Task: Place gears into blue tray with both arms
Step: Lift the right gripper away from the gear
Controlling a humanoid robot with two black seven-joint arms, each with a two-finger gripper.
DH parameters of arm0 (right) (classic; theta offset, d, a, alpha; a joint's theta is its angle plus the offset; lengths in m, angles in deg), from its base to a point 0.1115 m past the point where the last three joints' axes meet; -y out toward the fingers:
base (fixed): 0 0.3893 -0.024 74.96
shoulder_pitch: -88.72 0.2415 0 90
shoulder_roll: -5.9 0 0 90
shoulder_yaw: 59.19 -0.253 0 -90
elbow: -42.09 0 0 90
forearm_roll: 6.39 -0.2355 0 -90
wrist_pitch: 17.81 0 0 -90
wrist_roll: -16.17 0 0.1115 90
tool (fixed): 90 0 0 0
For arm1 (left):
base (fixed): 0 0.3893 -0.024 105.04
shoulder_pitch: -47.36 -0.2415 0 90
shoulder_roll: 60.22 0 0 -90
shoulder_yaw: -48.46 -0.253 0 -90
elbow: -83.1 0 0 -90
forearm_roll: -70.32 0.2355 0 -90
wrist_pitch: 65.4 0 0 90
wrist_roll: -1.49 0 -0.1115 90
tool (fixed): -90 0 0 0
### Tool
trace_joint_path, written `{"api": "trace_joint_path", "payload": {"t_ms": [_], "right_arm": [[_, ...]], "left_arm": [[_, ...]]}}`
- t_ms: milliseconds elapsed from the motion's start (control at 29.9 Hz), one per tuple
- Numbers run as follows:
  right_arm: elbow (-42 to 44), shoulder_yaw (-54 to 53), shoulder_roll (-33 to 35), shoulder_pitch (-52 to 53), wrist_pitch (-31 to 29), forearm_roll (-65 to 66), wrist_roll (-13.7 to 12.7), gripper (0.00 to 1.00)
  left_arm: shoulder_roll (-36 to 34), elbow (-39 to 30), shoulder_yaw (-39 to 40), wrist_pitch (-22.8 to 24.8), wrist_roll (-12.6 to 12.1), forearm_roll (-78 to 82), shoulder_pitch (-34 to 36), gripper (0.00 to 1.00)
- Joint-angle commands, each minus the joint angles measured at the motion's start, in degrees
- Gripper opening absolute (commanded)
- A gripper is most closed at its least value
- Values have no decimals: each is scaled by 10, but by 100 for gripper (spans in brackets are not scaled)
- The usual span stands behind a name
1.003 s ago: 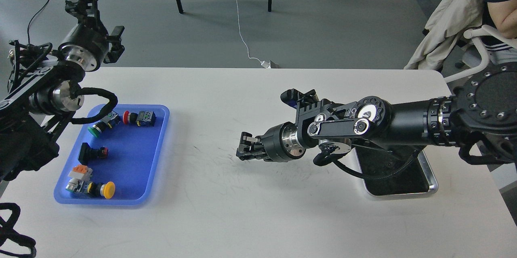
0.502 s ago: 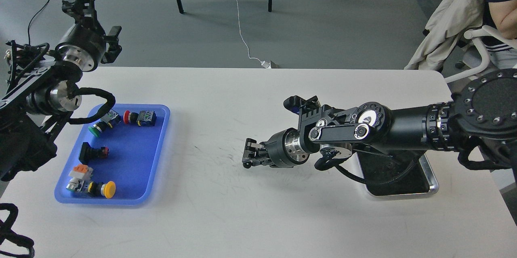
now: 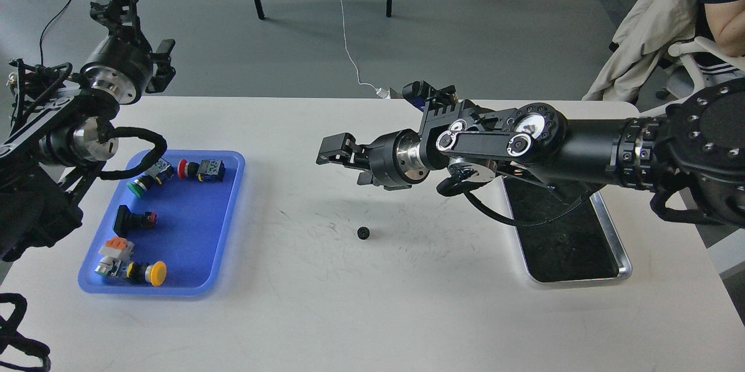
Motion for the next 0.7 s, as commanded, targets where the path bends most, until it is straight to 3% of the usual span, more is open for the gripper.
{"api": "trace_joint_path", "payload": {"t_ms": [0,201,368,535,669], "right_arm": [[-9,-53,18,2,-3,0,1,95],[-74,-159,224,-31,-29,0,3,95],[-133,-299,393,-131,-55,0,4,95],[-139,-494,463,-296,-75,-48,25,95],[-126,-629,471,-434,-98,-148,27,95]], "left_arm": [[-1,-4,-3,0,-4,4,2,98],[-20,-24,-12,1,-18,27,8,98],[-42,-83,-12,0,-72,46,18,98],[-80,-209,-28,2,-95,106,11,98],[-132,-327,-120,4,-98,174,8,98]]}}
